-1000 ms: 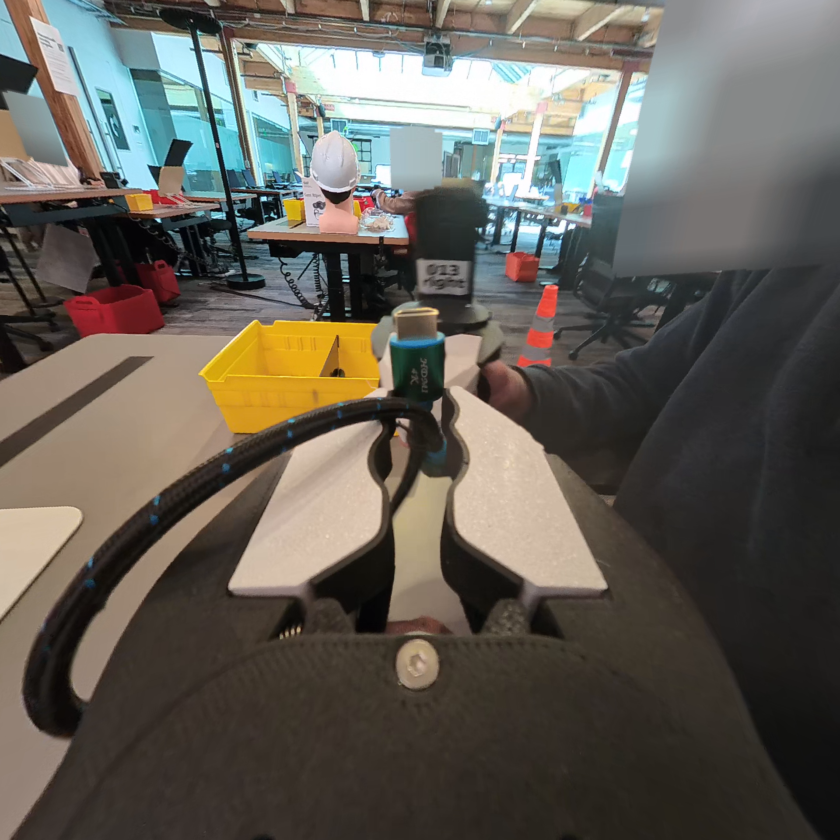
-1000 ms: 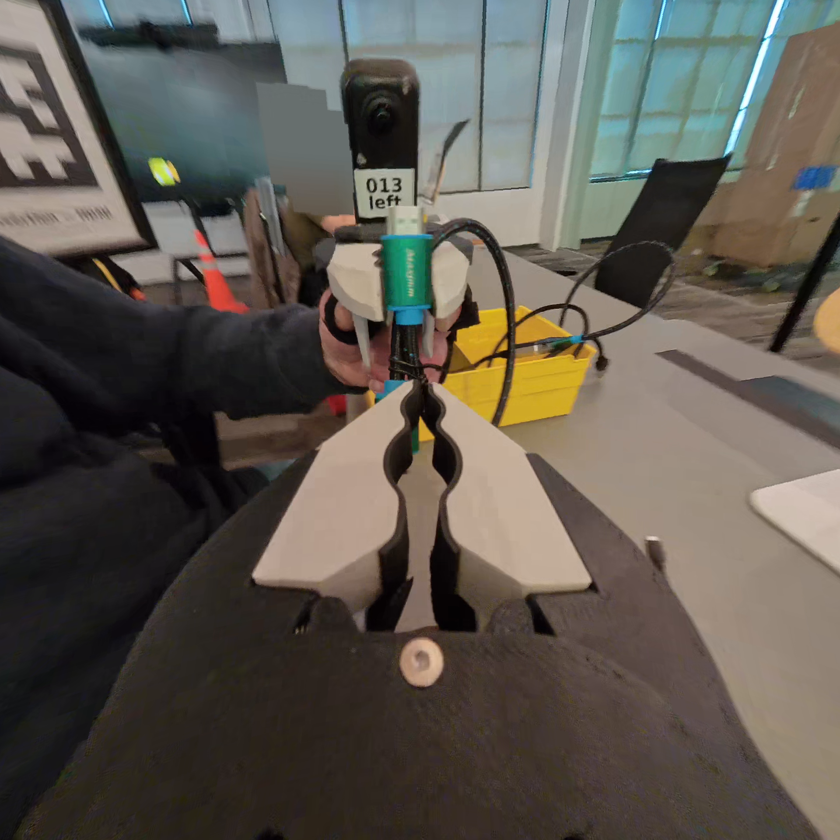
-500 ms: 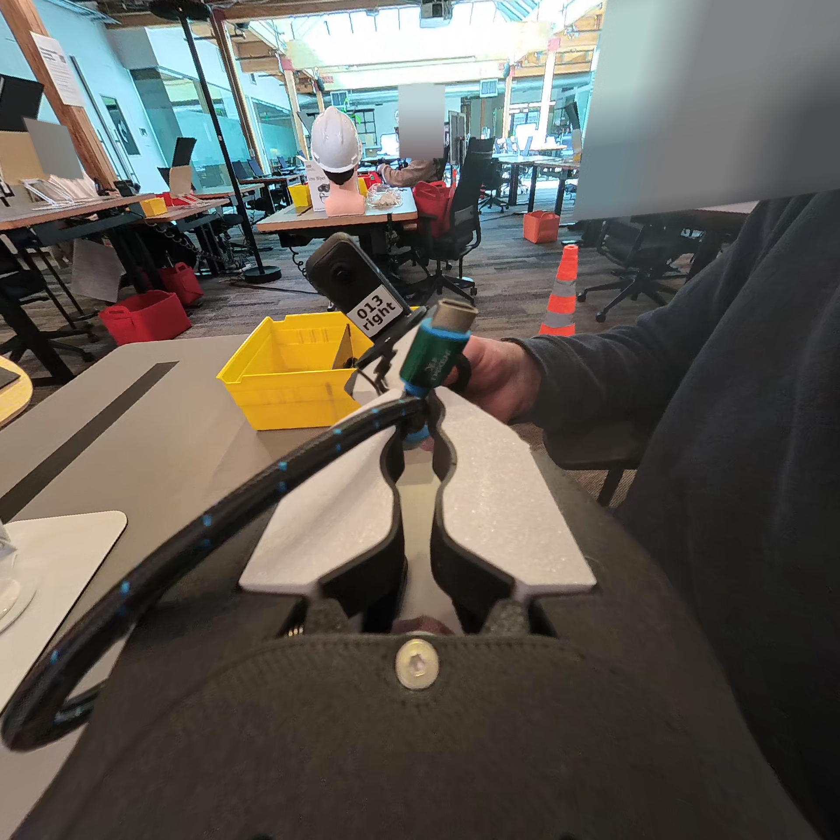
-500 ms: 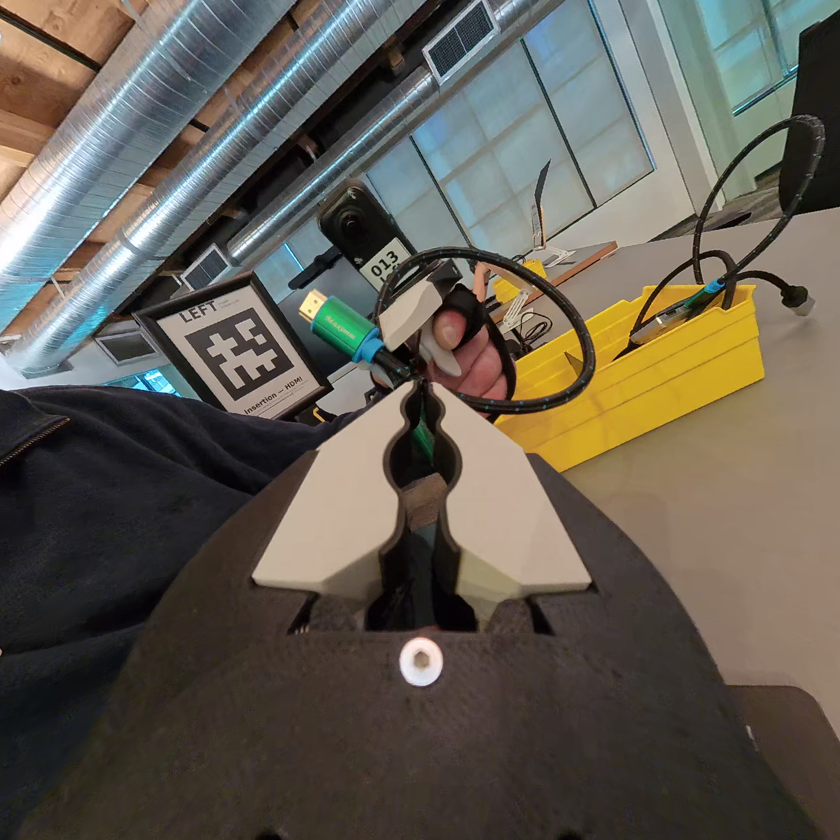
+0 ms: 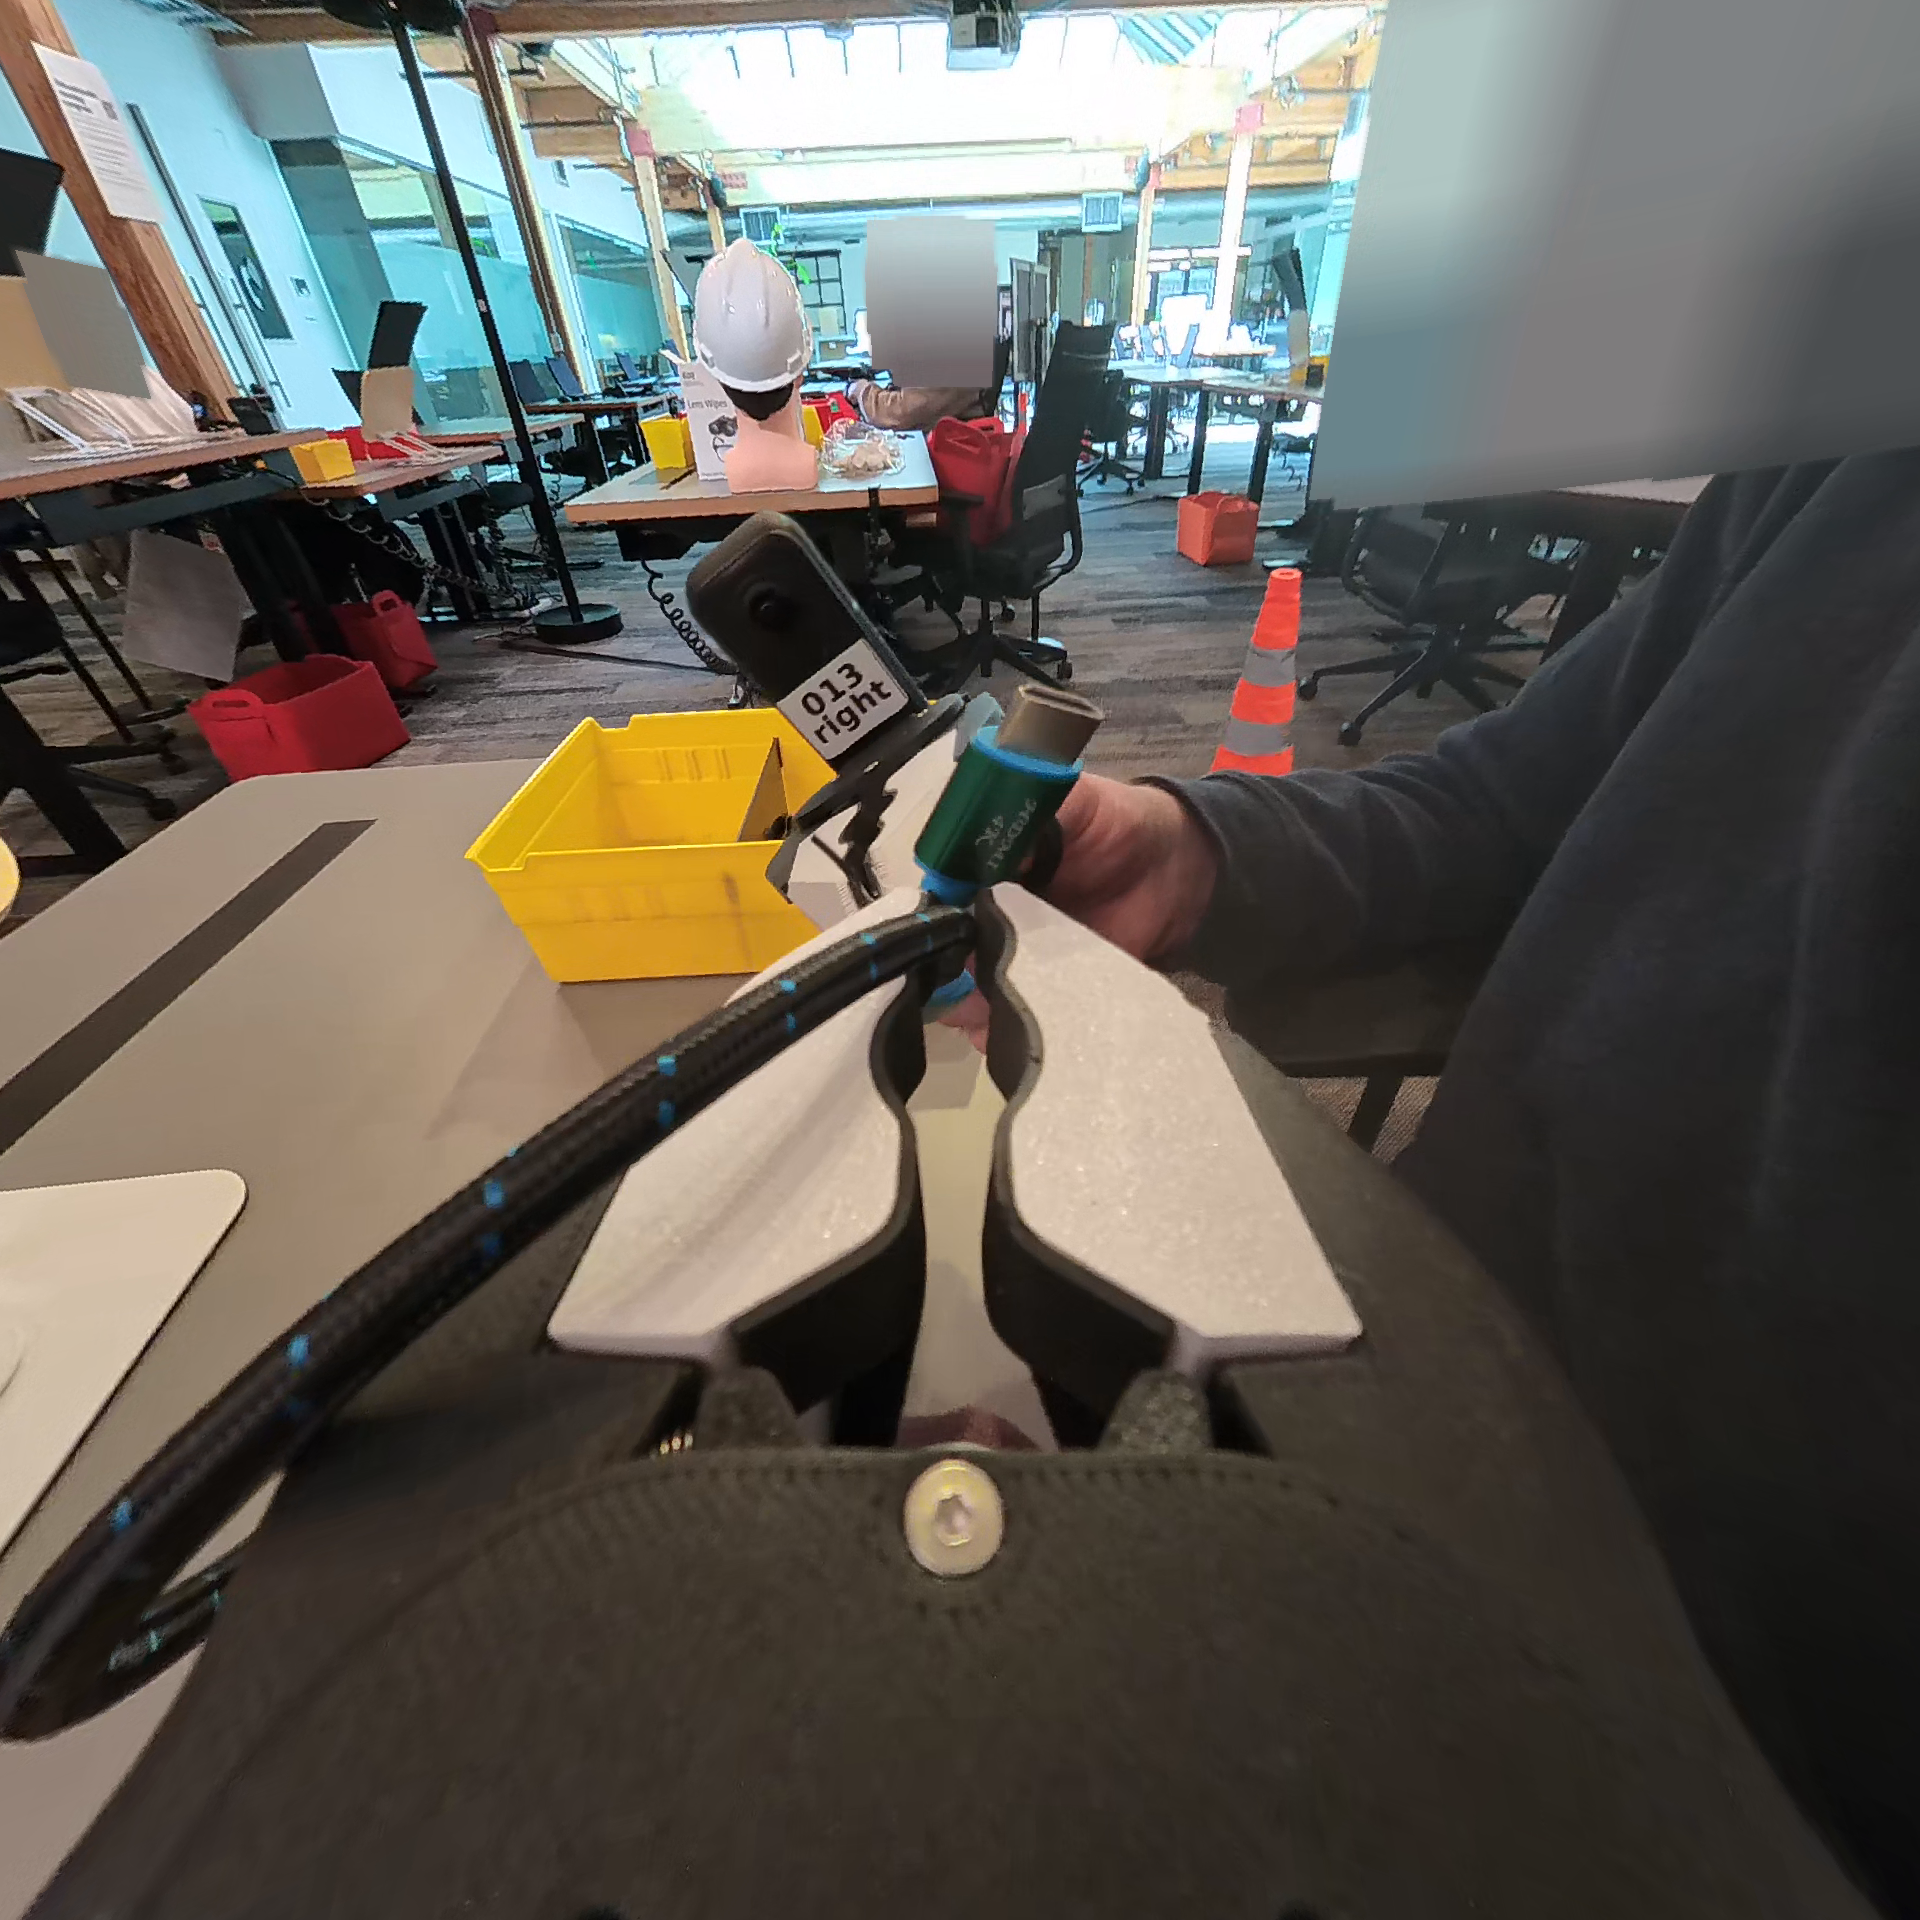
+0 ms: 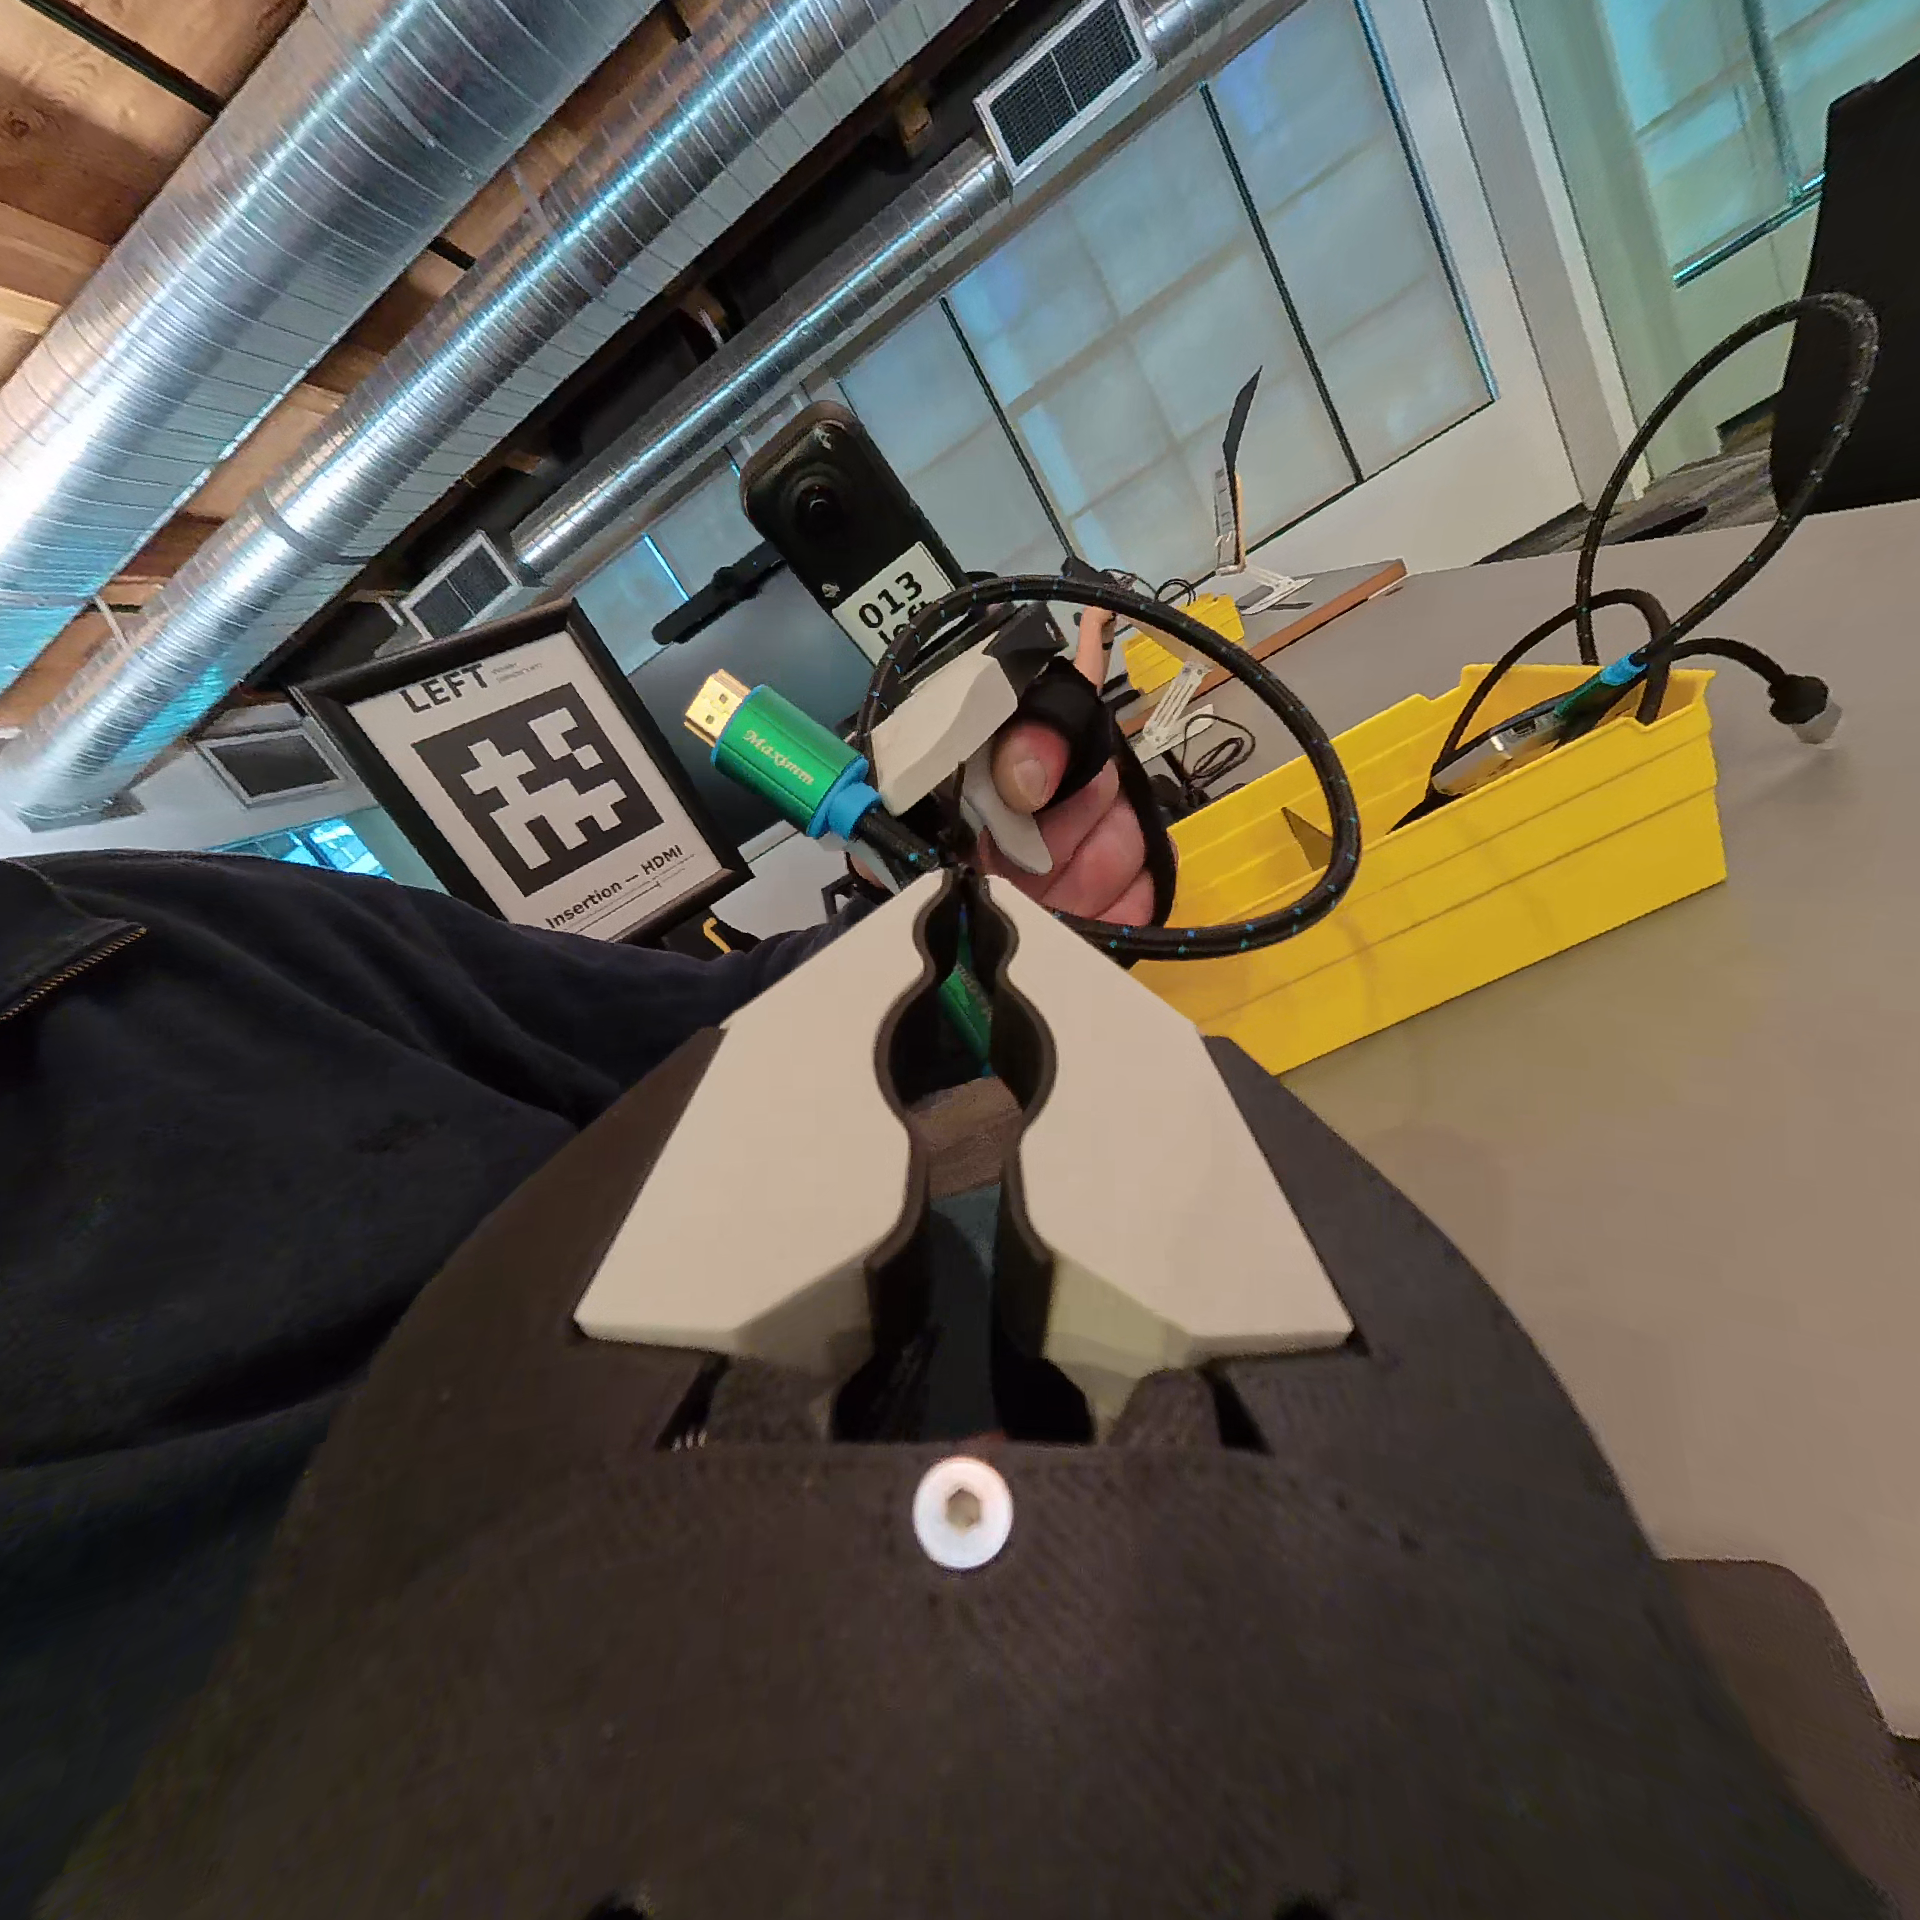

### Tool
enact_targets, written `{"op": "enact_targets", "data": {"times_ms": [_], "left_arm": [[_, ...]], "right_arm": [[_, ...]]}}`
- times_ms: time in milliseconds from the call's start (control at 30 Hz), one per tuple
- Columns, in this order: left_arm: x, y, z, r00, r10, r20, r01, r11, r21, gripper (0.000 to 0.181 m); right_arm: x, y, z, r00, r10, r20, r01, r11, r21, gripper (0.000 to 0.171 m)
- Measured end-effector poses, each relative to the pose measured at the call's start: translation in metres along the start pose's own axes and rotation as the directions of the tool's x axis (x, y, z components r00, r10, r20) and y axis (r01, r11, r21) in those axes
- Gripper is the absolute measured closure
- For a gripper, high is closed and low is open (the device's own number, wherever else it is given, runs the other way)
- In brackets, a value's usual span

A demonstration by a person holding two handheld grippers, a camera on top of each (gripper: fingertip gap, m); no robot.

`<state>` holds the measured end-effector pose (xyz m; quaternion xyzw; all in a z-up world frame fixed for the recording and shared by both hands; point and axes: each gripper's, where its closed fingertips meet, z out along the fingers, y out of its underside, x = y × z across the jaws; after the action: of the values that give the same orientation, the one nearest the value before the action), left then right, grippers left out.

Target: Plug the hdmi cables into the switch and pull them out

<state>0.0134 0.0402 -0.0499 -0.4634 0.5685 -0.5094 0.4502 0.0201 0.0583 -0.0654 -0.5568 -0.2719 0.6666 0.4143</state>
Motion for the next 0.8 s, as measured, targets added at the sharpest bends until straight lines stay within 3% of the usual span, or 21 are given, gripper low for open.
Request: {"op": "enact_targets", "data": {"times_ms": [333, 533, 667, 800], "left_arm": [[0.009, 0.005, 0.006, 0.962, 0.267, 0.055, -0.252, 0.949, -0.191, 0.175], [0.01, 0.013, 0.011, 0.861, 0.502, 0.083, -0.439, 0.815, -0.379, 0.175], [0.007, 0.012, 0.01, 0.873, 0.479, 0.097, -0.417, 0.833, -0.364, 0.175], [0.005, 0.013, 0.009, 0.908, 0.408, 0.101, -0.356, 0.875, -0.328, 0.175]], "right_arm": [[0.0, 0.001, -0.001, 0.988, 0.136, 0.066, -0.138, 0.99, 0.021, 0.171], [0.003, 0.001, -0.002, 0.979, 0.188, 0.079, -0.191, 0.981, 0.035, 0.171], [0.004, 0.0, -0.001, 0.98, 0.178, 0.088, -0.182, 0.983, 0.039, 0.171], [0.008, -0.001, -0.003, 0.999, 0.044, -0.004, -0.044, 0.999, 0.018, 0.159]]}}
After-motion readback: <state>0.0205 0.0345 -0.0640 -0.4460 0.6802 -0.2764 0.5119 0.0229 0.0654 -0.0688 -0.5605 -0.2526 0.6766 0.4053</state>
